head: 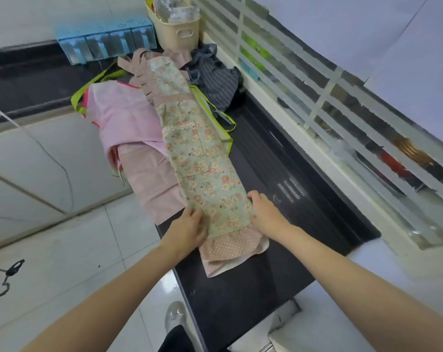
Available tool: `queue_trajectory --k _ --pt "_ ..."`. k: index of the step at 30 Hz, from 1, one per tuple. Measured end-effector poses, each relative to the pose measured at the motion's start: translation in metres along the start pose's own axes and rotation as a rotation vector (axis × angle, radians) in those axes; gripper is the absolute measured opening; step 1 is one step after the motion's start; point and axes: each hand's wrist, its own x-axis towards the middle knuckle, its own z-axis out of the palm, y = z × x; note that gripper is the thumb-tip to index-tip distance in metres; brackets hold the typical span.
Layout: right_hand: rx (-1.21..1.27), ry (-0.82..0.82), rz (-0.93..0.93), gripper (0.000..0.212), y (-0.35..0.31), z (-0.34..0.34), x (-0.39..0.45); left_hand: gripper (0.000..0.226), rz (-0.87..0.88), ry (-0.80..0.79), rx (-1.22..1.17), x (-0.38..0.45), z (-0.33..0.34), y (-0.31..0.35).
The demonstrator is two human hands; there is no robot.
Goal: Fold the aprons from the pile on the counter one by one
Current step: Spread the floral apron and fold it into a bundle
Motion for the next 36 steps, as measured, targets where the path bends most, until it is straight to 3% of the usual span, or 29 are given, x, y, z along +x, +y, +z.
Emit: queue_trajectory --k 3,5,6,9,11,13,15,17,19,22,26,29,31,34,36 --pt "-0.172 -0.044 -0.131 0.069 0.013 -0.005 -0.006 0.021 0.363 0.066 0.142 0.001 0.008 -0.003" --pt "-0.61 0.101 -0.429 0.099 0.03 -0.009 -0.007 0.021 0.523 0.083 0.263 0.002 0.008 -0.01" --pt "-0.742 0.153 -0.534 0.104 0.035 -0.012 -0.009 0.022 0.57 0.094 0.299 0.0 0.012 -0.015" --pt "-0.89 0.172 -0.796 0.082 0.049 -0.009 -0.003 0.018 0.574 0.066 0.269 0.0 0.014 -0.022" --pt "-0.811 0.08 -0.829 0.074 0.045 -0.006 0.003 0.015 0.551 0.033 0.216 0.002 0.014 -0.021" --pt "-0.6 -0.056 -0.756 0.059 0.032 -0.008 0.006 0.029 0.432 -0.032 0.118 0.006 0.007 -0.012" --pt "-0.254 -0.132 -0.489 0.025 0.013 -0.017 0.009 0.05 0.169 -0.108 -0.062 0.01 -0.005 -0.005" --pt "-0.026 -0.151 -0.19 0.037 -0.003 -0.03 0.02 0.056 -0.153 -0.179 -0.379 0.018 -0.017 0.001" --pt "0.099 -0.151 -0.019 0.049 -0.01 -0.038 0.035 0.052 -0.43 -0.173 -0.796 0.023 -0.025 -0.002" --pt "0.168 -0.119 0.159 0.045 -0.009 -0.033 0.059 0.058 -0.633 -0.237 -1.101 0.023 -0.035 -0.014" --pt "0.204 -0.108 0.285 0.045 -0.012 -0.024 0.074 0.082 -0.532 -0.39 -1.022 0.02 -0.044 -0.026" --pt "0.205 -0.135 0.337 0.051 -0.021 -0.022 0.079 0.074 -0.335 -0.483 -0.889 0.022 -0.046 -0.023" --pt "0.331 -0.191 0.343 0.051 -0.025 -0.022 0.08 0.066 -0.278 -0.405 -0.824 0.028 -0.042 -0.023" --pt "0.546 -0.362 0.312 0.057 -0.025 -0.025 0.075 0.036 -0.321 -0.173 -0.581 0.037 -0.038 -0.032" --pt "0.591 -0.462 0.257 0.057 -0.023 -0.026 0.071 0.047 -0.244 -0.149 -0.412 0.04 -0.036 -0.037"
